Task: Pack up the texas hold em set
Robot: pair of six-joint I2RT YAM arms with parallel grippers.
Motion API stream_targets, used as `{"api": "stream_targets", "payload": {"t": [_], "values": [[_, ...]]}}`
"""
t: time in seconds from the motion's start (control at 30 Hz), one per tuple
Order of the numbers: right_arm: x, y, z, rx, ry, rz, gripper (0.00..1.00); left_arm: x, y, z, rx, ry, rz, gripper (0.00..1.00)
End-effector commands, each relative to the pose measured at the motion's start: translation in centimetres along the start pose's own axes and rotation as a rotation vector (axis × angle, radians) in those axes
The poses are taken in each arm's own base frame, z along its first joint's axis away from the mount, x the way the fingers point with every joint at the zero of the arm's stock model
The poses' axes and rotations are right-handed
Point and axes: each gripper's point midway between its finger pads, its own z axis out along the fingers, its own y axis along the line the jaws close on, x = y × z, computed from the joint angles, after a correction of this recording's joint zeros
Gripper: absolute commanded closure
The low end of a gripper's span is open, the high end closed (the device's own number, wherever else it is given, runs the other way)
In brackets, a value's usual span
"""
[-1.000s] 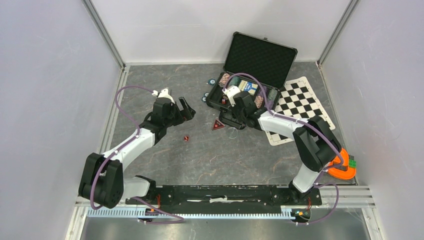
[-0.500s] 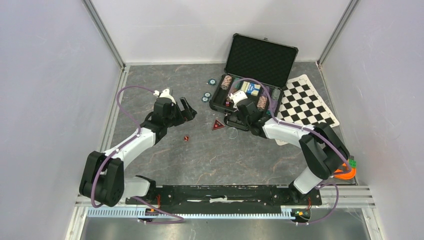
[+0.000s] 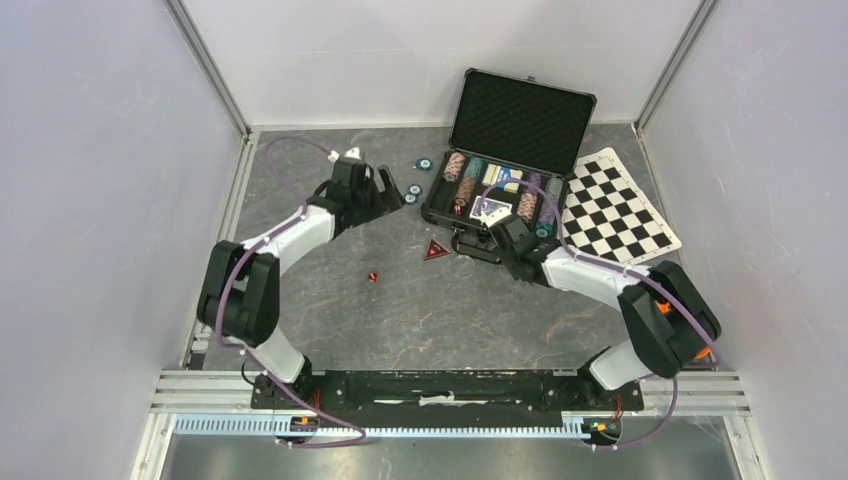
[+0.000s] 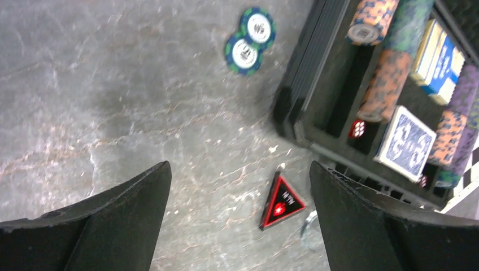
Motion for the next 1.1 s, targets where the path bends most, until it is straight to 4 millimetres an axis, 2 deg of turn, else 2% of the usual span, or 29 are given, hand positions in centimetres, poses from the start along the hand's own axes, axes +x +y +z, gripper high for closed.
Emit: {"api": "stream_targets", "payload": {"t": [0.0,0.17,0.33,0.47,0.5,0.53,0.6,0.7,0.83,0.87,0.97,1.07], "values": [[-3.9,-0.4,-3.3,-0.060,-0.176,0.082,0.80,-3.2,-2.3,1.1,-0.006,-0.012,-0.022,0.03],[-6.9,-0.3,-6.2,-0.133,-0.348,0.132,0.72,-6.6,-5.3,4.3,0.061,-0.054,-0.033,0.04],[-8.4,-0.7,-8.3,-0.157,-0.458,0.158,0.69,-9.6,-6.6,8.3,0.042,-0.075,0.019,0.06],[-8.7,-1.1,-8.6,-0.140,-0.510,0.163,0.69,-12.2,-8.1,11.2,0.084,-0.105,0.075,0.08],[-8.8,-1.1,-8.5,-0.139,-0.513,0.163,0.70,-12.1,-8.0,12.4,0.094,-0.093,0.080,0.10],[-8.8,-1.0,-8.5,-0.144,-0.514,0.164,0.70,-13.0,-8.6,13.0,0.121,-0.100,0.089,0.12],[-9.1,-0.7,-8.4,-0.158,-0.522,0.162,0.71,-13.5,-8.9,15.0,0.161,-0.098,0.091,0.20],[-9.5,-0.2,-8.2,-0.180,-0.528,0.158,0.71,-14.1,-9.3,17.8,0.225,-0.101,0.077,0.40],[-9.6,0.1,-7.9,-0.189,-0.521,0.150,0.71,-15.3,-8.8,20.3,0.232,-0.152,0.076,0.85],[-9.5,0.1,-7.8,-0.190,-0.518,0.149,0.72,-15.5,-8.5,20.8,0.222,-0.157,0.073,0.91],[-9.6,0.1,-7.9,-0.189,-0.526,0.149,0.72,-15.3,-8.6,21.8,0.231,-0.150,0.069,0.97],[-9.7,0.1,-8.0,-0.197,-0.533,0.151,0.72,-14.2,-8.0,22.8,0.217,-0.117,0.058,0.97]]}}
